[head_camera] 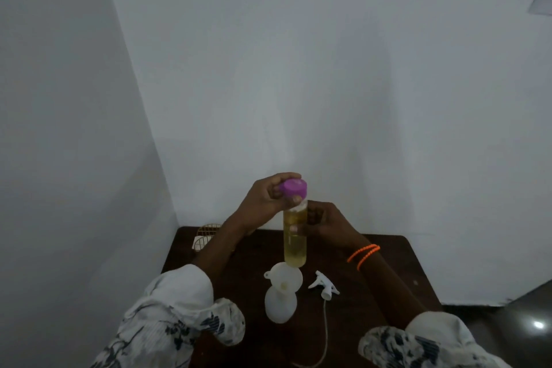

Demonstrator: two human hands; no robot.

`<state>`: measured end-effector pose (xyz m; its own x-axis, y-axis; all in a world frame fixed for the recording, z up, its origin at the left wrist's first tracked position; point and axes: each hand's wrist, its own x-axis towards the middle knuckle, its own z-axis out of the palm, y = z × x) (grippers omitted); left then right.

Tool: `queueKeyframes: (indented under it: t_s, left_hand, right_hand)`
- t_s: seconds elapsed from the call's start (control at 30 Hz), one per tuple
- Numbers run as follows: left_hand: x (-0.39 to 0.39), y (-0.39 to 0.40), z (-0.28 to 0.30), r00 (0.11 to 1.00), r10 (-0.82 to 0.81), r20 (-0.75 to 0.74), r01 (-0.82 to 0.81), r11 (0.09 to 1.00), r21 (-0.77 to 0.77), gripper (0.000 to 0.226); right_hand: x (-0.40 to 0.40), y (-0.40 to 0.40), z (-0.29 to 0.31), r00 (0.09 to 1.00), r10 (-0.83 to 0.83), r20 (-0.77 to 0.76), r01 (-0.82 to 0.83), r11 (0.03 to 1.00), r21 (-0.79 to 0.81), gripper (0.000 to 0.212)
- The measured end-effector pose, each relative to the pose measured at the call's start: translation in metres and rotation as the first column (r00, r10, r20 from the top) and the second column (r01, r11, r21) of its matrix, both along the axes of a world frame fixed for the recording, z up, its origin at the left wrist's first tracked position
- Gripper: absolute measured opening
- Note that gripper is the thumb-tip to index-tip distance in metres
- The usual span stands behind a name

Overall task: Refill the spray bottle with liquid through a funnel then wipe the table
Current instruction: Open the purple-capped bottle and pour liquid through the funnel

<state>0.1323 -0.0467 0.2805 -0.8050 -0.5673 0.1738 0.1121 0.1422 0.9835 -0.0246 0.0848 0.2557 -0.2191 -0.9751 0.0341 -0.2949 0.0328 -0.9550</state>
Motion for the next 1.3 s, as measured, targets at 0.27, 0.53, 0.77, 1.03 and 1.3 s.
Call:
queueKeyframes:
  t_s: [0.27, 0.53, 0.77, 1.03, 1.3]
  left_hand:
    - [-0.002, 0.022, -0.014, 0.972, 0.23, 0.053, -0.225, 0.971, -0.085, 0.051]
    - [-0.008, 0.04, -0.01, 0.911, 0.411, 0.039, -0.404, 0.908, -0.111, 0.061]
    - [-0.001, 0.021, 0.001, 0.953, 0.302, -0.015, -0.302, 0.953, -0.001, 0.064]
    - [-0.001, 0.017, -0.003, 0.966, 0.258, 0.012, -0.258, 0.966, 0.019, 0.056]
    - [0.008, 0.011, -0.012, 0.983, 0.186, 0.009, -0.186, 0.978, 0.091, 0.064]
  right_hand:
    - [0.004, 0.013, -0.012, 0.989, -0.083, -0.119, 0.085, 0.996, 0.01, 0.036]
    - [0.011, 0.012, -0.014, 0.972, -0.158, -0.175, 0.158, 0.987, -0.013, 0.036]
    - [0.01, 0.012, -0.012, 0.974, -0.149, -0.17, 0.15, 0.989, -0.009, 0.046]
    - [0.016, 0.008, -0.016, 0.971, -0.137, -0.193, 0.14, 0.99, 0.0, 0.044]
    - [0.016, 0.009, -0.022, 0.97, -0.124, -0.21, 0.13, 0.991, 0.017, 0.045]
